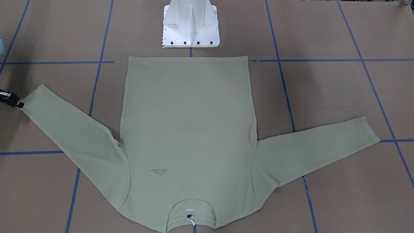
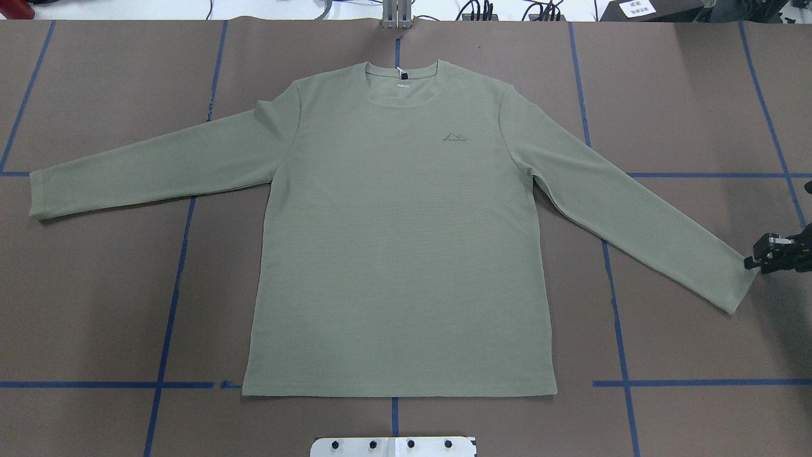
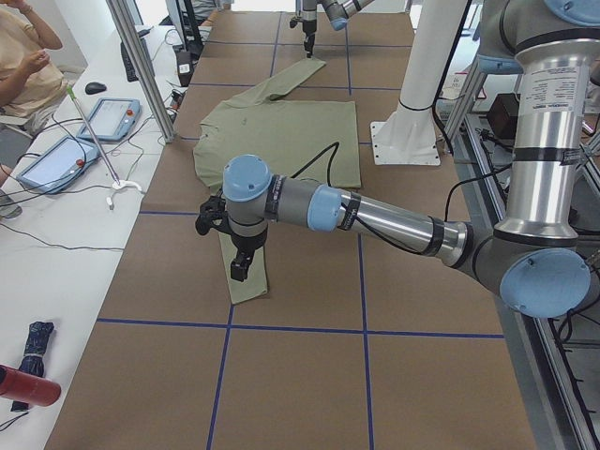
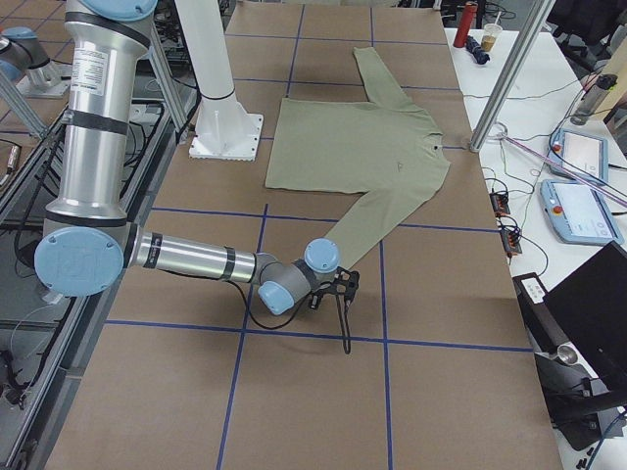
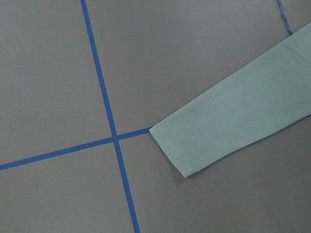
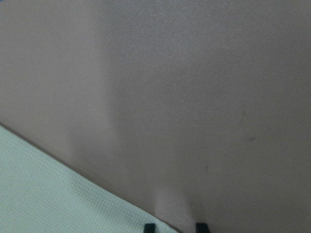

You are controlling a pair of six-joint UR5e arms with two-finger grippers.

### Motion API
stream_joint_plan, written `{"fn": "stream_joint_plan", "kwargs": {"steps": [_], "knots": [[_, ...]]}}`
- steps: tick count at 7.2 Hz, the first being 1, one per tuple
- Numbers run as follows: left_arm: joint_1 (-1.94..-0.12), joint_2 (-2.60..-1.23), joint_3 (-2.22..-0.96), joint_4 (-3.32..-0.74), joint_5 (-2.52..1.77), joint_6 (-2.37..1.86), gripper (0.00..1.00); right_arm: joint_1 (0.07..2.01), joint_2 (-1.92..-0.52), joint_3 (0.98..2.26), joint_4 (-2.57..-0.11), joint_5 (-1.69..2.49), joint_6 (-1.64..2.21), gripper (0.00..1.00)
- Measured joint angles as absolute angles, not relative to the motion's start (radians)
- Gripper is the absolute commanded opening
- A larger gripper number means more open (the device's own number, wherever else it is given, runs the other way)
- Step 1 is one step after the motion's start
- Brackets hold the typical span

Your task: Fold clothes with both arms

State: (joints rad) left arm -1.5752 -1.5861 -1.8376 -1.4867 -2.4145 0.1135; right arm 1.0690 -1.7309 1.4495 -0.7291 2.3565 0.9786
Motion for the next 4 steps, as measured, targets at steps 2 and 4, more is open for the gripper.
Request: {"fn": "stream_joint_plan", "kwargs": {"steps": [2, 4], "knots": [[-1.576, -1.586, -1.843, -1.485, -2.415, 0.114, 1.00, 1.067, -1.730, 1.452, -0.727, 2.359, 0.982, 0.00], [-1.578, -1.575, -1.863, -1.484, -2.414, 0.113, 1.00, 1.068, -1.734, 1.482, -0.726, 2.364, 1.004, 0.00]]}}
